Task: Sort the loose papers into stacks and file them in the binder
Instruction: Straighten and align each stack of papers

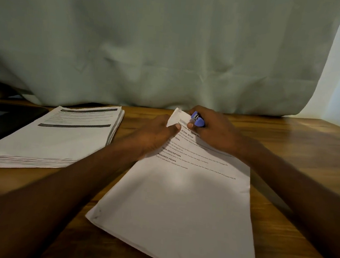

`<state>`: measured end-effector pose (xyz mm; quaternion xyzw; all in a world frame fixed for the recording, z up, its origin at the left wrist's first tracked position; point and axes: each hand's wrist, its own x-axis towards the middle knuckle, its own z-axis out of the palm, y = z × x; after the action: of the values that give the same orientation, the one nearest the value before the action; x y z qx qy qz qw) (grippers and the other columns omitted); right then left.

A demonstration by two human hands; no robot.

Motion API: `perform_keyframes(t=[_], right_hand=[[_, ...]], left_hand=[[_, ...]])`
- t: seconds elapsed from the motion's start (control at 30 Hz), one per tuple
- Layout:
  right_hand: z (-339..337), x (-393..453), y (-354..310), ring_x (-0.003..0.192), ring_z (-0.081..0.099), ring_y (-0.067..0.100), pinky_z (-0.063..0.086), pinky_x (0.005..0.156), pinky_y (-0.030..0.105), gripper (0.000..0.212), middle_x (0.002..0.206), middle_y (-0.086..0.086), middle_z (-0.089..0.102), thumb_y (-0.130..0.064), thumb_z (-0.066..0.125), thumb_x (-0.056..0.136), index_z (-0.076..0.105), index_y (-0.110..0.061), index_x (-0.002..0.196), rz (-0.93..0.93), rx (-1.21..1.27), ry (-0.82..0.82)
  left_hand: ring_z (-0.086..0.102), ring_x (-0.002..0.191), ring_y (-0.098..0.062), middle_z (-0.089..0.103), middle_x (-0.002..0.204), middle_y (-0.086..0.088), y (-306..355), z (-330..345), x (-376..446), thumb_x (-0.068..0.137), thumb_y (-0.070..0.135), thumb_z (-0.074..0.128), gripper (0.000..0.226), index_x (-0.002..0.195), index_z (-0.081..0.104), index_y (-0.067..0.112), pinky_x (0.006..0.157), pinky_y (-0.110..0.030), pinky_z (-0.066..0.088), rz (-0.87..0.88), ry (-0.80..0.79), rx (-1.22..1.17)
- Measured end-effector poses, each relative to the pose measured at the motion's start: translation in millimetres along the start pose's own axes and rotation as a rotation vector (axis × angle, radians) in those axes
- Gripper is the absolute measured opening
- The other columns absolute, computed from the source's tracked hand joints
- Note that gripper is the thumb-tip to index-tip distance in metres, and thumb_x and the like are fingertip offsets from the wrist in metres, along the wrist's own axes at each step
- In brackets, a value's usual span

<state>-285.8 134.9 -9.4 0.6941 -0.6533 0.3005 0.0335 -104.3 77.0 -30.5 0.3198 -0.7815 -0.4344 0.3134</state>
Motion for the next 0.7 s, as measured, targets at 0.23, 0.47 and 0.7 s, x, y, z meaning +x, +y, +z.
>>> perform_keyframes(t=[0.23,0.47,0.7], right_hand=[[0.8,-2.9,-0.3,0.071,0.052,0.004,0.034,0.059,0.017,0.013,0.078,-0.015,0.054,-0.021,0.064,0.100,0.052,-0.026,0.101,-0.006,0.034,-0.002],[-2.3,-3.1,-4.3,0.071,0.052,0.005,0.037,0.063,0.022,0.011,0.079,-0.014,0.056,-0.029,0.065,0.099,0.054,-0.027,0.099,-0.021,0.085,-0.027],[-10.0,1.3,8.2,0.079,0.063,0.012,0.050,0.072,0.027,0.009,0.093,0.003,0.070,-0.019,0.065,0.099,0.066,-0.012,0.105,0.105,0.399,0.181]], left_hand=[[0.072,0.093,-0.016,0.073,0.106,-0.001,1.3,0.3,-2.7,0.106,0.045,0.045,0.028,0.120,0.050,0.022,0.081,-0.037,0.060,-0.019,0.048,-0.035],[0.069,0.091,-0.013,0.068,0.106,0.004,1.6,-3.7,-3.6,0.109,0.040,0.039,0.021,0.120,0.046,0.024,0.062,-0.022,0.052,-0.040,0.074,0.008],[0.070,0.102,-0.021,0.072,0.113,-0.004,0.2,-3.4,-7.2,0.109,0.038,0.042,0.027,0.121,0.052,0.016,0.088,-0.043,0.058,-0.011,0.058,-0.064]])
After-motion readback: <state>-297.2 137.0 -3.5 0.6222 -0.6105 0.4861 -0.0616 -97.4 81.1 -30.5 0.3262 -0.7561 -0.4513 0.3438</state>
